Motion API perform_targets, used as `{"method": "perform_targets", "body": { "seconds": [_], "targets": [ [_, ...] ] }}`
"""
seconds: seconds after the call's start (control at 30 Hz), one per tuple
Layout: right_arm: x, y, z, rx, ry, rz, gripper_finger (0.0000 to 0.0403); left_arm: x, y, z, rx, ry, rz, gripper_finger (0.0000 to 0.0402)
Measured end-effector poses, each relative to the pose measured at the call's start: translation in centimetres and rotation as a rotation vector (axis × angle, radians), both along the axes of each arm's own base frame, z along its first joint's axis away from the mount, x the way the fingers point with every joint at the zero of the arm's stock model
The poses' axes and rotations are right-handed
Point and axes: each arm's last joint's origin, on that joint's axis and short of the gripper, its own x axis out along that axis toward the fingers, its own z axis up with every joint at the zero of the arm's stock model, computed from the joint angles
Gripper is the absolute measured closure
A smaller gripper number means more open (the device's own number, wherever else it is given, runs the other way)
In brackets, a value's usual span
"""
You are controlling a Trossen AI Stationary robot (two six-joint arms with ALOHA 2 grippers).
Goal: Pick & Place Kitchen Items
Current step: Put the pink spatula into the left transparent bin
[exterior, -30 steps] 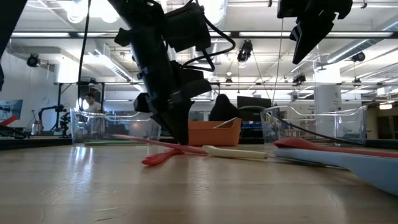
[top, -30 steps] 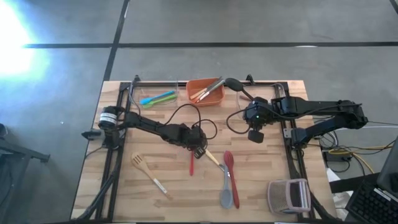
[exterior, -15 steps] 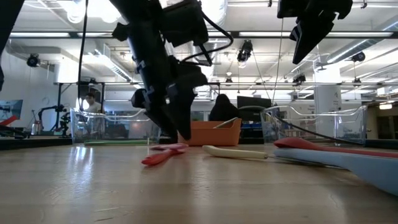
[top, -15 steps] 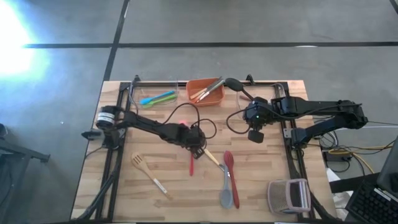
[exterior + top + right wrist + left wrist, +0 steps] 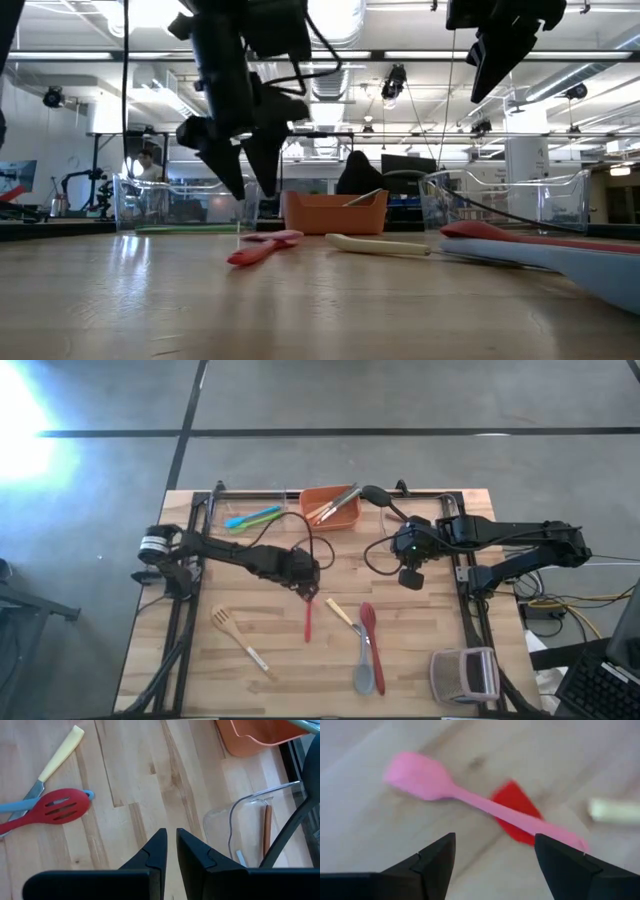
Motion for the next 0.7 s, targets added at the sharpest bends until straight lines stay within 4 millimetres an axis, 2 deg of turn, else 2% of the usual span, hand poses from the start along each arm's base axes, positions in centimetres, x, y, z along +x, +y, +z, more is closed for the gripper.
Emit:
{"method": "perform_targets", "body": {
  "seconds": [0.13, 0.3, 0.37, 0.6, 0.7],
  "targets": [
    [0.0, 0.0, 0.0, 0.001, -0.002, -0.003, 0.0369, -0.1, 1.0, -0.2, -0.021, -0.026, 0.143, 0.0133],
    [0.0, 0.0, 0.0, 0.002, 0.000, -0.003, 0.0369, 0.1, 1.2, -0.4, -0.039, -0.042, 0.090, 0.0133],
    [0.0, 0.0, 0.0, 0.002, 0.000, -0.002, 0.0369, 0.2, 1.3, -0.3, -0.010, -0.008, -0.076, 0.0133],
    [0.0, 0.0, 0.0, -0.005, 0.003, 0.012, 0.0369, 0.6, 0.6, 0.4, 0.219, 0.101, -1.005, 0.0133],
    [0.0, 0.0, 0.0, -0.004, 0.003, 0.013, 0.0369, 0.4, 0.1, 0.0, 0.298, 0.151, -1.246, 0.0135]
  ]
}}
